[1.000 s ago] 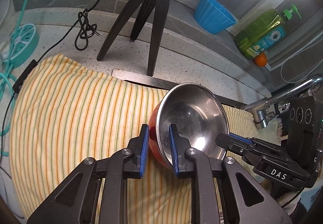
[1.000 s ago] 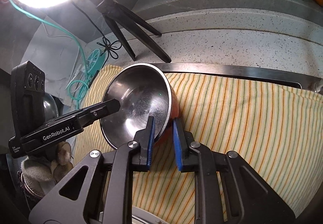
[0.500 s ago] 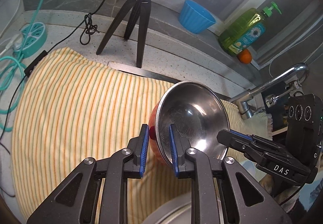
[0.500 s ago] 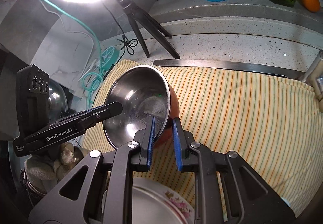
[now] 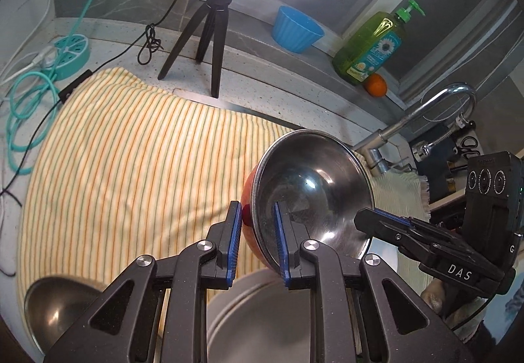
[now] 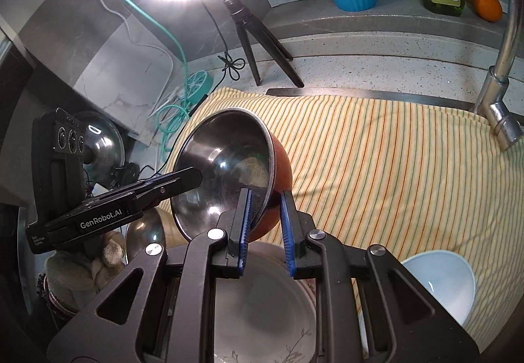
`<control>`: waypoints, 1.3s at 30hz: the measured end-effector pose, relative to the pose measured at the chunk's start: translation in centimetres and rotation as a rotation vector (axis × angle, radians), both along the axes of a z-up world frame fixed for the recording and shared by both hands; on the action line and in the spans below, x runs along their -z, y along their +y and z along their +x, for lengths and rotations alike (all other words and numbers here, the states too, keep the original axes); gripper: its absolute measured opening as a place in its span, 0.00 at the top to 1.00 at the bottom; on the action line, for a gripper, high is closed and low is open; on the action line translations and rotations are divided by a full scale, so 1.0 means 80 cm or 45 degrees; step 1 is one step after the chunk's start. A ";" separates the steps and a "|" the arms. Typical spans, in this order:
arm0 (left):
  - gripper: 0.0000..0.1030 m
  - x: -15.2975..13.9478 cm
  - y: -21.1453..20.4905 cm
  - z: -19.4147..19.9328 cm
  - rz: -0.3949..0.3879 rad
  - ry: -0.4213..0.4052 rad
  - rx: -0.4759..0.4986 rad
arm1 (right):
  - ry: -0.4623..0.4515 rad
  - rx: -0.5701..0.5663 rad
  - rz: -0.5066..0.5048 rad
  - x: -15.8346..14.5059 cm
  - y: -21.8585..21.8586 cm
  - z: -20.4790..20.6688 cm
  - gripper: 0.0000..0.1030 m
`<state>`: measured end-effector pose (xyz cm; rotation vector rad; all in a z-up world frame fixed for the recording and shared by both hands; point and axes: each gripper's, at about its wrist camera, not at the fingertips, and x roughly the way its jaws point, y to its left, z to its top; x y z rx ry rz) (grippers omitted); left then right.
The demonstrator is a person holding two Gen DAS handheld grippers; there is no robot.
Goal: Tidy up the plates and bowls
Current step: 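Lift the red-sided bowl with the left tool and carry it toward the large bowl, then lower the red-sided bowl into the large steel bowl with the left tool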
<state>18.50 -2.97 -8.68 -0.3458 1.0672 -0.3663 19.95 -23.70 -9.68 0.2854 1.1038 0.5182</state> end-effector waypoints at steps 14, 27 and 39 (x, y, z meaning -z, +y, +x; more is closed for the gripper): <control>0.83 -0.023 0.040 -0.072 0.005 -0.044 -0.097 | -0.020 -0.119 0.022 -0.021 0.039 -0.058 0.82; 0.83 -0.023 0.123 -0.127 0.002 -0.033 -0.191 | 0.005 -0.232 0.030 -0.016 0.127 -0.094 0.82; 0.83 -0.001 0.177 -0.148 0.036 0.009 -0.206 | 0.076 -0.276 -0.051 0.023 0.205 -0.109 0.82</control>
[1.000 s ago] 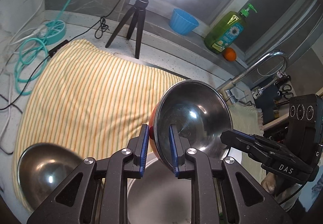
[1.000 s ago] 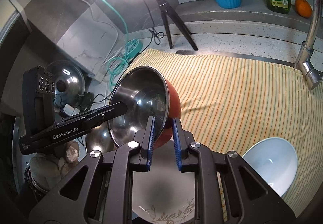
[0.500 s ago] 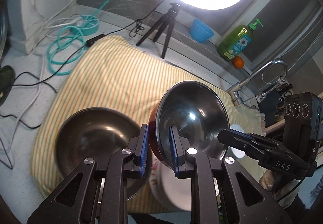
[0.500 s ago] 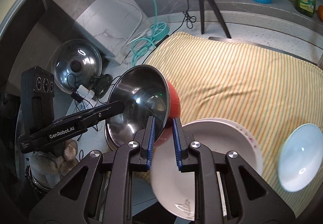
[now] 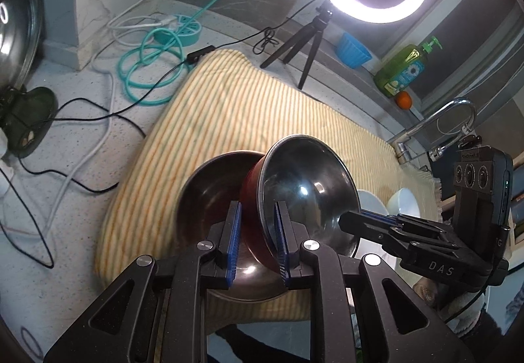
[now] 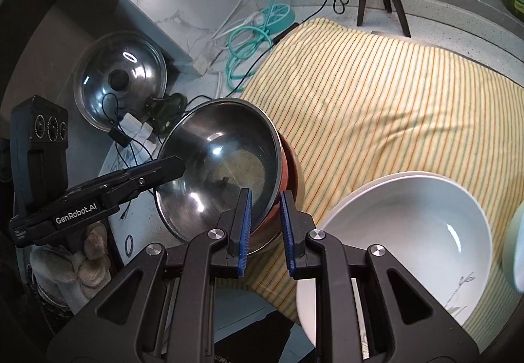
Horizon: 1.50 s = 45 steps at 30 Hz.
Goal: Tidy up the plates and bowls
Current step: 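Lower the red-sided bowl into the large steel bowl with the left tool, then open the left tool, release the nested bowl and pull back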
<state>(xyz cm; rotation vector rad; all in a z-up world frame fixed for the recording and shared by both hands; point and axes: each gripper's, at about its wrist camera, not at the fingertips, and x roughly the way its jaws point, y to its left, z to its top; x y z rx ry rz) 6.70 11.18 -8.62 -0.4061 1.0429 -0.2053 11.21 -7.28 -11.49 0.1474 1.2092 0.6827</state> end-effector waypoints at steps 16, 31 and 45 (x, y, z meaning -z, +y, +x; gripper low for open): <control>0.83 0.049 0.015 -0.002 0.084 0.098 0.008 | -0.001 -0.048 -0.137 0.034 0.040 -0.002 0.82; 0.82 0.052 0.007 0.002 0.143 0.094 0.019 | -0.013 -0.043 -0.166 0.036 0.045 0.002 0.72; 0.82 0.038 0.011 -0.001 0.124 0.066 -0.008 | -0.066 -0.028 -0.120 0.016 0.035 -0.003 0.60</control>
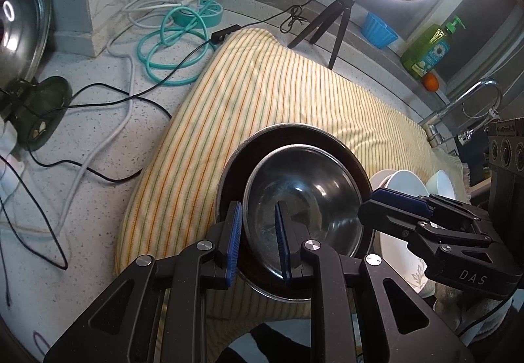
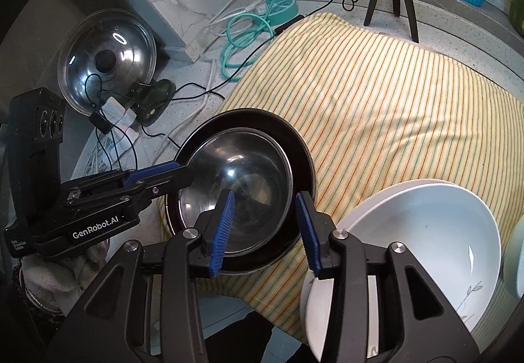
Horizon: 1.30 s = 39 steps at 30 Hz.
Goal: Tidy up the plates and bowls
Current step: 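Open the left tool, release the nested bowl and pull back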
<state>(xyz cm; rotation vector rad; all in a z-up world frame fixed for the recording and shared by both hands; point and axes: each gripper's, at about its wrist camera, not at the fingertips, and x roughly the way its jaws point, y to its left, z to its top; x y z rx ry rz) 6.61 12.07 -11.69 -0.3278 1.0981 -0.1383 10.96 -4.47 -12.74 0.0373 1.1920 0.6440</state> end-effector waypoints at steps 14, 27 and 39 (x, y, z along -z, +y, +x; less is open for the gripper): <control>0.62 -0.039 -0.038 -0.005 0.009 -0.106 0.039 | -0.109 0.066 0.000 -0.040 -0.055 -0.010 0.34; 0.60 -0.060 -0.132 -0.006 0.028 -0.196 0.192 | -0.145 0.278 0.001 -0.061 -0.188 -0.005 0.30; 0.60 -0.054 -0.226 0.019 -0.027 -0.181 0.364 | -0.153 0.511 -0.025 -0.062 -0.321 -0.011 0.30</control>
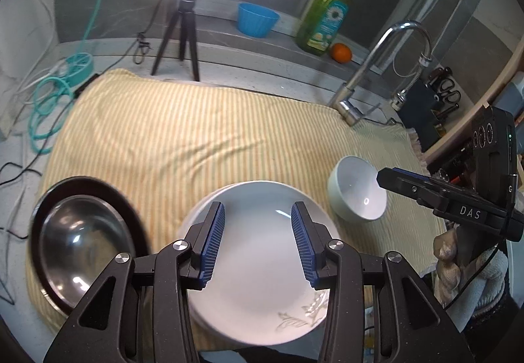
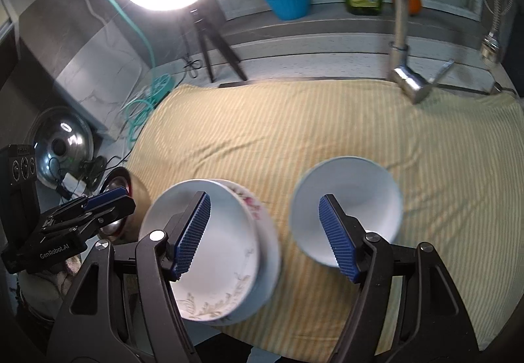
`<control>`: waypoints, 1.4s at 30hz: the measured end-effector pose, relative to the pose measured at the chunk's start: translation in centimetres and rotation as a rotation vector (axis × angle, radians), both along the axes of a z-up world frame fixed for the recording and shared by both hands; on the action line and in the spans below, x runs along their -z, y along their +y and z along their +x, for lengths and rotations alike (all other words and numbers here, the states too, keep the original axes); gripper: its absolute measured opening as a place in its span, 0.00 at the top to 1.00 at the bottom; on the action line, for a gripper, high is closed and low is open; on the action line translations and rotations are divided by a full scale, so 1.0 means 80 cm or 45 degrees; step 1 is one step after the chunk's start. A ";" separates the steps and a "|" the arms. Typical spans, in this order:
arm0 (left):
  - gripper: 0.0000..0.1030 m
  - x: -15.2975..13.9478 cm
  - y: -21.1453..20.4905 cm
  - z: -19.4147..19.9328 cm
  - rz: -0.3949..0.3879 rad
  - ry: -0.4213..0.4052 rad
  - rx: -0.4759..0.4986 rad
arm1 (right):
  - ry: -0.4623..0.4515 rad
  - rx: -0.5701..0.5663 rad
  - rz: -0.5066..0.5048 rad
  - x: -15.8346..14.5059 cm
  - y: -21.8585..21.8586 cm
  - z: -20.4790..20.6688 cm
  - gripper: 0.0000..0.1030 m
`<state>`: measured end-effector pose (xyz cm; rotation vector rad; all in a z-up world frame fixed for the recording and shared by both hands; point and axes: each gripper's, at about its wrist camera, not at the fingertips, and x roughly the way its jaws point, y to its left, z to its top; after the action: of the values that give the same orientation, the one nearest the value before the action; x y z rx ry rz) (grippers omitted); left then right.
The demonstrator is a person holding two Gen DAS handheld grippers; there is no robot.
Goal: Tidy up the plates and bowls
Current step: 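Move the left tool to the white bowl and grasp its rim, then lift the white bowl with the left tool and carry it to the steel bowls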
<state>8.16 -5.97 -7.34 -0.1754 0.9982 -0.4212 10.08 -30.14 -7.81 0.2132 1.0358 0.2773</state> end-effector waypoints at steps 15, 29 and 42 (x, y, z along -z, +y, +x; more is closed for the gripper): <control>0.61 0.037 -0.108 0.039 -0.059 0.122 0.210 | 0.092 0.204 0.031 0.045 -0.116 -0.009 0.30; 0.76 0.077 -0.151 0.069 -0.060 0.256 0.271 | 0.181 0.242 0.127 0.081 -0.142 0.002 0.54; 0.81 0.088 -0.166 0.079 -0.064 0.291 0.319 | 0.237 0.221 0.151 0.099 -0.139 0.008 0.73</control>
<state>14.50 -19.22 -14.37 -0.1458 1.2408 -0.6661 10.74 -41.25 -15.75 0.4401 1.1784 0.1637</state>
